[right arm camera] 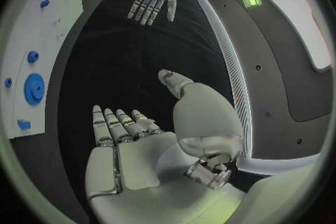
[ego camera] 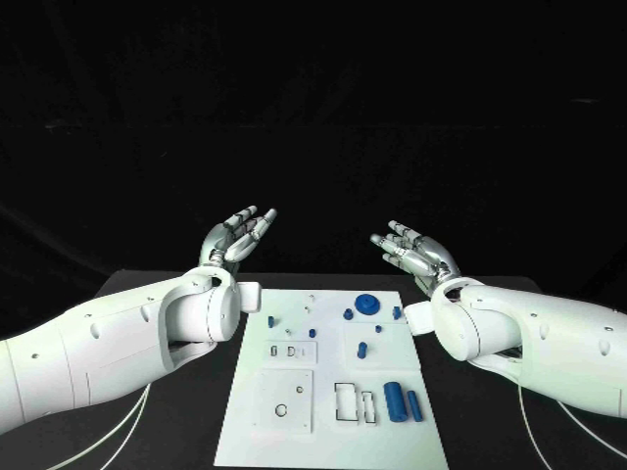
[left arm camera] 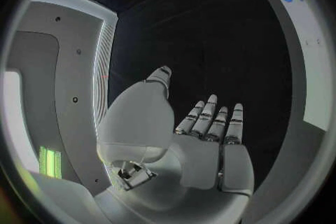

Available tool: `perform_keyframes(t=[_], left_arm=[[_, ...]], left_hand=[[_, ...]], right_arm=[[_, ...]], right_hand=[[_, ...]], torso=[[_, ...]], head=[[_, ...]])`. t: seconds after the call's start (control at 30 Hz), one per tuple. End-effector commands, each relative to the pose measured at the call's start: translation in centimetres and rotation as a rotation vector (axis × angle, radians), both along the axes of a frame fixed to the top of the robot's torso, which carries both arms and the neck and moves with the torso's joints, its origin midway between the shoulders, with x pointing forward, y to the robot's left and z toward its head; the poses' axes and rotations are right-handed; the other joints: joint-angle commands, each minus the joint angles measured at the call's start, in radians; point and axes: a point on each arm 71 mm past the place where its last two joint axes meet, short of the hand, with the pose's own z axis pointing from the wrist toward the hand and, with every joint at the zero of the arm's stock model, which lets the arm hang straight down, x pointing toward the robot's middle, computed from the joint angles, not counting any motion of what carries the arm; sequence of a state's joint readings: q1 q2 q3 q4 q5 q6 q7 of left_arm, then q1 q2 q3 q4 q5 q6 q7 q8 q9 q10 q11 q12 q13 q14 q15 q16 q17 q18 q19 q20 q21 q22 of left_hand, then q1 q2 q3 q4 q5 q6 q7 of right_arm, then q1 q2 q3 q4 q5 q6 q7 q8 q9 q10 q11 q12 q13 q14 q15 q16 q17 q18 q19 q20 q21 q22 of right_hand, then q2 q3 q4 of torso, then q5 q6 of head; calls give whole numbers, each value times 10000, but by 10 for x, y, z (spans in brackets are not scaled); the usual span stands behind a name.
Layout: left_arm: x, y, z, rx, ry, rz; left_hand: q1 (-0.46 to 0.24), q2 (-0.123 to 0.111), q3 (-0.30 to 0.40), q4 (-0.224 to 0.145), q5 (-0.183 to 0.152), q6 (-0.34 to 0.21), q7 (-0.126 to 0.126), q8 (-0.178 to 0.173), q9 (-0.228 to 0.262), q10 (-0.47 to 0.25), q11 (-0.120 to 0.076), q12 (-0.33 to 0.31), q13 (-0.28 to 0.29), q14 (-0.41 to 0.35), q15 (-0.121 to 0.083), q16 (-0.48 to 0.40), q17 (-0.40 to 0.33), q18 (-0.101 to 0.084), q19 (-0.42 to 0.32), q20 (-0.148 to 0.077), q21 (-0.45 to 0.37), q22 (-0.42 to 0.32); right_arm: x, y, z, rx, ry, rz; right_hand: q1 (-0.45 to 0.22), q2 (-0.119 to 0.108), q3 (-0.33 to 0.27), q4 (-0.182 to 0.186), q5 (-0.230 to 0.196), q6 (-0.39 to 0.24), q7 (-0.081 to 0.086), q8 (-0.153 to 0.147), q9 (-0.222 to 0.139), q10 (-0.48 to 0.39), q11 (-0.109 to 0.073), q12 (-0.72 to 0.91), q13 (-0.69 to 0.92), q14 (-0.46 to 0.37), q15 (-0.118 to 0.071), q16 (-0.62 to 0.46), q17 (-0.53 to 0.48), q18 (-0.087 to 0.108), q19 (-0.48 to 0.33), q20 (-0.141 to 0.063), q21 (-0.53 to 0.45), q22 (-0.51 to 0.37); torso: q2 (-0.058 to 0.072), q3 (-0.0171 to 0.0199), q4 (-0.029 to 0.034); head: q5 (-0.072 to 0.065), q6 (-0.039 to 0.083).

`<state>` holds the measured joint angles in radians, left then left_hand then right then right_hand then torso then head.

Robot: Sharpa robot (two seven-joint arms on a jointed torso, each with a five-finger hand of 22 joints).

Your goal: Assemble the parts on the task board

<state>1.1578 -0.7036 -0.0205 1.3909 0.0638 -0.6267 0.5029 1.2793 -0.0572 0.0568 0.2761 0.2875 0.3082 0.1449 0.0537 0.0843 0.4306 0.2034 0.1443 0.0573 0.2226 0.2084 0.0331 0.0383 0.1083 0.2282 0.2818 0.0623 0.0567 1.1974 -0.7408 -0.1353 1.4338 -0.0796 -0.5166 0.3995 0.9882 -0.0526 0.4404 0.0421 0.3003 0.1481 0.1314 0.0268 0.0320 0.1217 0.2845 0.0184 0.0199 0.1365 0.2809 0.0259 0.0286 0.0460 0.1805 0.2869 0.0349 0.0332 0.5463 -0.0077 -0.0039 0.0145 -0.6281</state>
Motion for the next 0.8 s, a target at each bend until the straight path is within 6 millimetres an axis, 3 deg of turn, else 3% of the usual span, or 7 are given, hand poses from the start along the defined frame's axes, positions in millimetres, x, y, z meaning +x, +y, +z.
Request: perform_keyframes(t=[0.03, 0.07, 0.2, 0.23, 0.27, 0.57, 0.8], left_arm=[[0, -4, 1, -385, -51, -423], [0, -4, 1, -385, -51, -423], [0, -4, 1, -385, -51, -423], [-2, 6, 2, -409, 56, -1034], [-2, 6, 2, -386, 36, -1130], [-13, 6, 8, -476, -95, -2005], [-24, 4, 20, -693, -300, -2682]], left_hand=[[628, 170, -209, 88, 187, 1139, 1421, 374, 291, 1156, 441, 703, 98, 1895, 294, 556, 342, 156, 952, 100, 550, 294], [737, 186, -247, 65, 308, 1677, 1467, 568, 428, 1408, 504, 808, 93, 2157, 332, 664, 387, 110, 1105, 93, 655, 345], [1107, 273, -333, 38, 387, 3414, 1345, 1333, 860, 2838, 507, 1196, 103, 4531, 204, 1612, 814, 212, 2472, 51, 1426, 719], [1225, 285, -353, 24, 392, 3786, 1285, 1514, 950, 3101, 443, 1161, 76, 4847, 140, 1755, 863, 268, 2734, 43, 1580, 777], [1351, 293, -361, 3, 391, 4120, 1208, 1683, 1028, 3377, 361, 1139, 74, 5142, 40, 1914, 920, 358, 3178, 35, 1819, 875], [2132, 311, -268, -189, 381, 4944, 785, 2093, 1076, 5055, -111, 786, 90, 6444, -409, 2381, 1158, 726, 4323, -25, 2214, 864], [2391, 233, -86, -186, 302, 5114, 700, 2065, 1011, 5543, -224, 493, 77, 6805, -529, 2433, 1275, 762, 4654, -106, 2243, 803]], right_arm=[[0, 11, -1, -237, 384, 1821], [0, 11, -1, -280, 405, 1911], [2, 11, -1, -355, 440, 2061], [11, 0, 5, -3004, -1520, 2042], [12, -1, 6, -3343, -1764, 2063], [16, 0, 16, -5830, -2830, 2645], [18, -1, 25, -8044, -3326, 3044]], right_hand=[[1245, -71, 428, -648, -247, 1452, 1725, 454, 316, 1480, 39, 304, 167, 1537, -34, 453, 313, 385, 1372, 62, 563, 287], [1466, -133, 438, -815, -393, 2675, 1718, 875, 584, 2416, -14, 506, 263, 2298, -134, 689, 464, 463, 2020, 37, 816, 413], [2101, -347, 422, -1362, -521, 4984, 1629, 1736, 1062, 5584, -288, 1215, 468, 5156, -486, 1567, 986, 808, 4387, -1, 1672, 785], [2205, -364, 413, -1458, -554, 5462, 1589, 1906, 1149, 6210, -353, 1306, 464, 5968, -586, 1793, 1119, 913, 5022, -9, 1869, 849], [2296, -397, 396, -1562, -600, 5924, 1535, 2056, 1224, 6662, -418, 1318, 449, 6280, -678, 1836, 1143, 1003, 5338, -14, 1919, 831], [2296, -611, 297, -1911, -926, 7169, 1075, 2399, 1440, 8236, -886, 1157, 463, 7769, -1143, 1936, 1393, 1367, 6561, -101, 1928, 640], [2281, -749, 227, -2014, -767, 7806, 724, 2524, 1716, 9430, -1266, 1068, 510, 9028, -1582, 2176, 1741, 1378, 7773, -522, 2180, 650]], torso=[[1, -2, -1], [1, -2, -1], [1, -2, -1], [138, -86, -10], [163, -89, -3], [474, -108, 63], [787, -131, 146]], head=[[0, 0], [0, 0], [0, 0], [-30, -145], [-36, -149], [-95, -175], [-231, -132]])
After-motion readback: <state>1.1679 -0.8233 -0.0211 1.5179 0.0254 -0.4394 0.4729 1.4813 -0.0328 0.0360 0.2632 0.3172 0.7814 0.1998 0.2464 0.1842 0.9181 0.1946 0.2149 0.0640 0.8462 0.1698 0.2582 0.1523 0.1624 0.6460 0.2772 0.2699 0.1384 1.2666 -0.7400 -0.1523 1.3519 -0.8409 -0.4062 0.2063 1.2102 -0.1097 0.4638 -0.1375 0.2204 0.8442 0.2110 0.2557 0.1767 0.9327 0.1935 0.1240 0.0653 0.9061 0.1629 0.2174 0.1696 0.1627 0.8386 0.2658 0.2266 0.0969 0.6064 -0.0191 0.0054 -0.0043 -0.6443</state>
